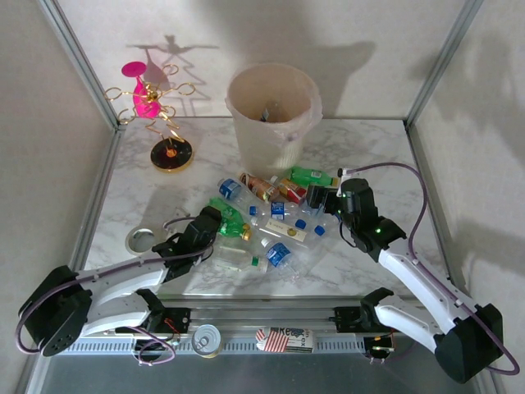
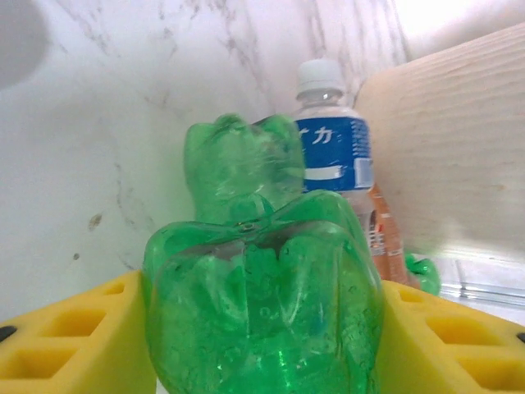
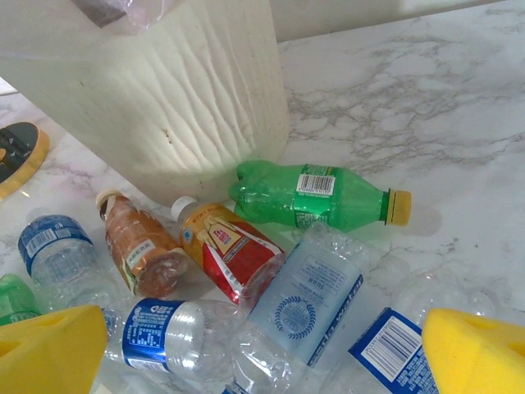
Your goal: Put the plastic bottles in the bin
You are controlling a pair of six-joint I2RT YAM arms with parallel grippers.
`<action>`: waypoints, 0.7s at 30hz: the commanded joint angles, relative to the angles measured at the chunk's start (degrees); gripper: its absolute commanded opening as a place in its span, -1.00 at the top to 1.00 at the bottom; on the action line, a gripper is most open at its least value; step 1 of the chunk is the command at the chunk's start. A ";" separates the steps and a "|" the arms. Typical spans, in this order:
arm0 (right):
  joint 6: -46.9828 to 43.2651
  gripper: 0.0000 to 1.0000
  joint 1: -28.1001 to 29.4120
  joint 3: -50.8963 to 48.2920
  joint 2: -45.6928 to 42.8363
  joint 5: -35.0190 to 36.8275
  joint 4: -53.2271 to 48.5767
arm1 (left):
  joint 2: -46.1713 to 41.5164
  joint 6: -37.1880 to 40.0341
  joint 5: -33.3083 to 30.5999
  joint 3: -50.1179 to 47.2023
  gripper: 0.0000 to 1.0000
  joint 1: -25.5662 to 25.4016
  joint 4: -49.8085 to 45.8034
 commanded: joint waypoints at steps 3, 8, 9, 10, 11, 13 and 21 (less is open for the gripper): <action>0.76 -0.98 -0.07 -0.15 0.59 -0.51 1.68 | -4.29 3.30 -0.82 0.95 -0.10 1.95 -0.19; 0.76 -0.98 -0.09 -0.16 1.22 -1.43 2.55 | -6.47 9.47 2.68 5.61 -0.08 3.91 0.60; 0.76 -0.97 -0.09 -0.09 1.46 -1.62 2.73 | -6.56 11.09 2.88 7.34 -0.07 4.10 0.16; 0.76 -0.97 -0.08 -0.08 1.65 -1.75 2.90 | -6.65 12.63 2.98 9.01 -0.07 4.22 -0.34; 0.76 -0.98 -0.10 -0.12 1.81 -1.91 3.07 | -6.62 14.39 2.98 11.02 -0.07 4.36 -0.97; 0.76 -0.98 -0.05 -0.16 2.14 -2.31 3.53 | -6.14 17.73 2.98 14.96 -0.07 4.58 -1.65; 0.85 -0.98 -0.09 -0.69 2.73 -3.13 4.37 | 1.68 28.71 3.91 32.38 -0.07 5.08 1.73</action>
